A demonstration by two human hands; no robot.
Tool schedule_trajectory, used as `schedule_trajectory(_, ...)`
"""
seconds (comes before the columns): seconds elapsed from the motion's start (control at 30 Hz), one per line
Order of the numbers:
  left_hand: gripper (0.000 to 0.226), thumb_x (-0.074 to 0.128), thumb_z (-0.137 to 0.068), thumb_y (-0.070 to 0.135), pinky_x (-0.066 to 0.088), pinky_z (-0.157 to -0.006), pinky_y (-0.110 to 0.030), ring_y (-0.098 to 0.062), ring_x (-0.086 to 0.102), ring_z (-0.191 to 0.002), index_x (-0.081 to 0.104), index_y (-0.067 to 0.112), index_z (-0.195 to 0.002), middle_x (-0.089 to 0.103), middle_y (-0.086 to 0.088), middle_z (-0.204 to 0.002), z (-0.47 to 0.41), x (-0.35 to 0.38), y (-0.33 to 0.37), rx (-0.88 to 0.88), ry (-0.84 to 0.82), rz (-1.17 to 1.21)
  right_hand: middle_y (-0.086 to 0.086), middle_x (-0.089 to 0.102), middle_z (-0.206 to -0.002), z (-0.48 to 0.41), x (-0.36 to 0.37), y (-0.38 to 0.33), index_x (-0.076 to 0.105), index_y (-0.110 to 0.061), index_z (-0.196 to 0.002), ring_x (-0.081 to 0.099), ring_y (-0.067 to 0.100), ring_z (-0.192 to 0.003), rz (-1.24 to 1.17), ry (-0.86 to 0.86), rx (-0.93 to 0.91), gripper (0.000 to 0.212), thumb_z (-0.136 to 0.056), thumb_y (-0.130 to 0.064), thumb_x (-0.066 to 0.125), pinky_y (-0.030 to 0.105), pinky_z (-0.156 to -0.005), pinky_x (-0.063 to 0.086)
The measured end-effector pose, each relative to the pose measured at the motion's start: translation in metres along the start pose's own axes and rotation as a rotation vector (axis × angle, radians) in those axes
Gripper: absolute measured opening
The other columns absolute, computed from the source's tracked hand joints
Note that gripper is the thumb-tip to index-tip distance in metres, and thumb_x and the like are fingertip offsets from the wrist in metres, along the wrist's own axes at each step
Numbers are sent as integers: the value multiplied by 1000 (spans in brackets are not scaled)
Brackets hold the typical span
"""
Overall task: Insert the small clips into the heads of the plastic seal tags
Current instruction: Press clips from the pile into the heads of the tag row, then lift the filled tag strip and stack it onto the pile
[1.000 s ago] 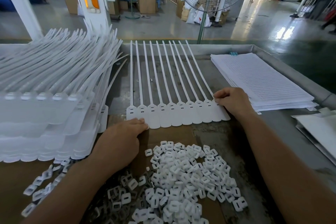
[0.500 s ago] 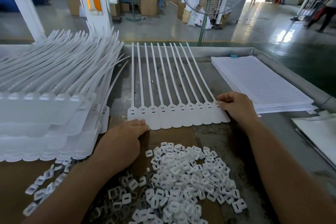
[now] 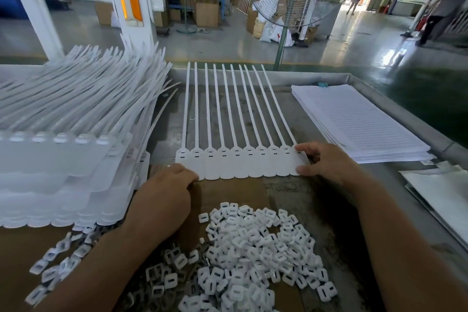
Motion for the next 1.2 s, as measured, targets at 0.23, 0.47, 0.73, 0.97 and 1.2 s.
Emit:
schedule_trajectory(0.23, 50, 32, -96, 38, 13, -110, -24, -9, 16, -138, 21, 27, -143, 23, 6, -151, 2, 9, -1, 7, -70, -27, 6, 56, -125, -1, 6, -17, 54, -16, -127, 50, 19, -111, 156, 266, -57, 50, -80, -23, 69, 23, -87, 32)
schedule_trajectory(0.47, 44, 29, -92, 47, 36, -92, -23, -9, 47, -113, 45, 27, -128, 52, 7, -129, 2, 1, 1, 24, 19, -34, -4, 58, -127, 11, 28, -61, 63, -19, -118, 49, 12, -119, 228, 134, -398, 29, -89, -24, 59, 16, -96, 25)
schedule_trajectory(0.73, 41, 34, -92, 46, 37, -86, -17, -6, 49, -109, 45, 31, -128, 52, 11, -128, 4, -2, 6, 80, 34, -90, -11, 42, -142, 11, 48, -65, 50, -24, -132, 38, 8, -129, 347, -9, -399, 38, -96, -35, 44, 24, -103, 26)
schedule_trajectory(0.97, 31, 33, -95, 39, 26, -75, -10, 0, 49, -108, 51, 35, -120, 49, 18, -128, 4, -2, 10, 130, -27, -135, -12, 40, -143, 12, 48, -65, 47, -26, -134, 36, 7, -131, 361, -29, -364, 40, -95, -36, 46, 23, -105, 24)
schedule_trajectory(1.2, 29, 32, -96, 35, 34, -78, -12, -1, 51, -102, 54, 32, -115, 54, 16, -120, 5, -2, 13, 153, -33, -149, -6, 63, -116, 20, 45, -108, 65, -19, -111, 54, 8, -104, 223, -4, -410, 24, -92, -28, 52, 30, -98, 40)
Point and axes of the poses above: each hand's wrist, its own z-axis away from the middle knuckle, its own x-axis out of the palm, y = z × x, the point moved 4 cm from there along -z, towards the middle knuckle
